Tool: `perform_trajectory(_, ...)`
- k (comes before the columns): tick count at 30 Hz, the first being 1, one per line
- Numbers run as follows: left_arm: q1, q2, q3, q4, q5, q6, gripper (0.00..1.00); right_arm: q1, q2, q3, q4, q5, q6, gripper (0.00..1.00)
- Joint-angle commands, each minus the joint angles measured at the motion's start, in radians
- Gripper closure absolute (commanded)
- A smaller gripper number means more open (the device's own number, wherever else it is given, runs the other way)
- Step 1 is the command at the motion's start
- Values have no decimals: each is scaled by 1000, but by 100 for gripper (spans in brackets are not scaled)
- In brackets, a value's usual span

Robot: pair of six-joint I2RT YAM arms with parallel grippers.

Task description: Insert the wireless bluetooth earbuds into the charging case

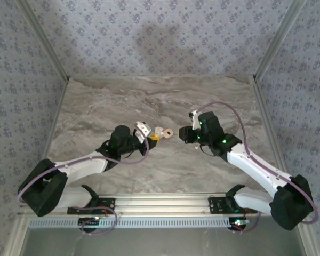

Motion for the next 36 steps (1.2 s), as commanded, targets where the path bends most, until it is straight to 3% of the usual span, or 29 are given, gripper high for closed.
perform_trajectory(1, -16, 21, 66, 79, 35, -18, 90, -9, -44, -16, 116, -53, -33, 79)
perform_trajectory(17, -33, 56, 90, 193, 74, -71, 90, -5, -92, -73, 390, -134, -4, 78)
perform_trajectory(36, -35, 36, 95, 217, 77, -84, 90, 12, -18, -74, 466, -191, 41, 78)
